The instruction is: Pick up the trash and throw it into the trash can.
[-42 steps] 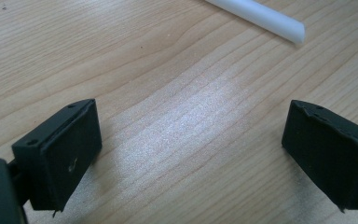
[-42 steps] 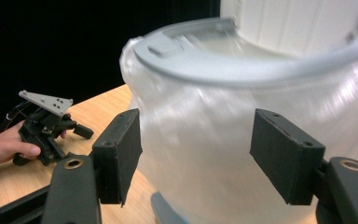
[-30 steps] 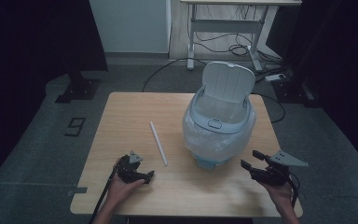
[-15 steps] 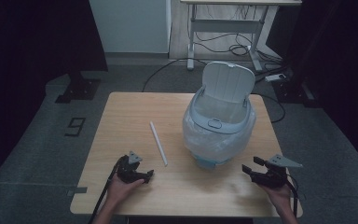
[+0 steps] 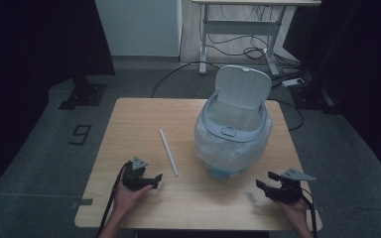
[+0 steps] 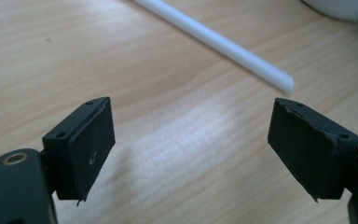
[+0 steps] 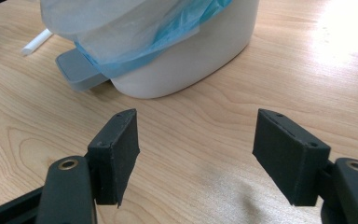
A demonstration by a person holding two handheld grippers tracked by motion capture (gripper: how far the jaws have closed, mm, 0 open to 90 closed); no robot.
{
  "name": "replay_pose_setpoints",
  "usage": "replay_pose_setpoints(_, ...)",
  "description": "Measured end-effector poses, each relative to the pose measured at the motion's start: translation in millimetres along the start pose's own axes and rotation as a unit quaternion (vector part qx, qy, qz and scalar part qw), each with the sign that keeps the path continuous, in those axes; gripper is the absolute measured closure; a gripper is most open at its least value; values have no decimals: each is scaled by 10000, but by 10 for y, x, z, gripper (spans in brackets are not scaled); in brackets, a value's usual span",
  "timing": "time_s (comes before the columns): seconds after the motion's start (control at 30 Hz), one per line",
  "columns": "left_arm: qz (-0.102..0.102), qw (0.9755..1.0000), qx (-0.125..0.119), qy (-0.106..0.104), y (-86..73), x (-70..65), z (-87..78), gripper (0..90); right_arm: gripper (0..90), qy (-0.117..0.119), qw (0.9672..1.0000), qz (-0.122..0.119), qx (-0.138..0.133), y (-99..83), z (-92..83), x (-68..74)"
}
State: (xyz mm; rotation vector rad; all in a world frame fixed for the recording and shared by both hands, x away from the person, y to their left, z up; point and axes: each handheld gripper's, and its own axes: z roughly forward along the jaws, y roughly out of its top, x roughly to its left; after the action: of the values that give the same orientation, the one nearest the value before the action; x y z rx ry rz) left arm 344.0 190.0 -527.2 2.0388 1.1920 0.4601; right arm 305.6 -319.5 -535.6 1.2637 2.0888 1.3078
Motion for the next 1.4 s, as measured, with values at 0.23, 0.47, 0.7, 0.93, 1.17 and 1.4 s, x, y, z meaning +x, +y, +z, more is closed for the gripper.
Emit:
replay_pose_setpoints(0.23,-9,10000,-23,73,157,-46,44,144,307,-40,10000,33,-59,4,-24,-22)
replay_pose_setpoints(0.47,-70,10000,66,-2,316,-47,169,160,307,-162,9997,195,-44,-37,-71,-134)
replay_pose_setpoints(0.7,-184,9997,127,-75,491,-50,341,162,307,-243,9993,274,-65,-43,-113,-201)
replay_pose_setpoints(0.93,-348,9985,415,-23,597,-53,598,174,306,-305,9990,318,-13,-54,-112,-221)
replay_pose_setpoints(1.17,-389,9973,621,104,590,-84,807,187,305,-393,9986,356,-22,-57,-119,-232)
replay_pose_setpoints(1.4,-309,9974,563,330,556,-83,792,277,304,-432,9984,353,5,-59,-111,-230)
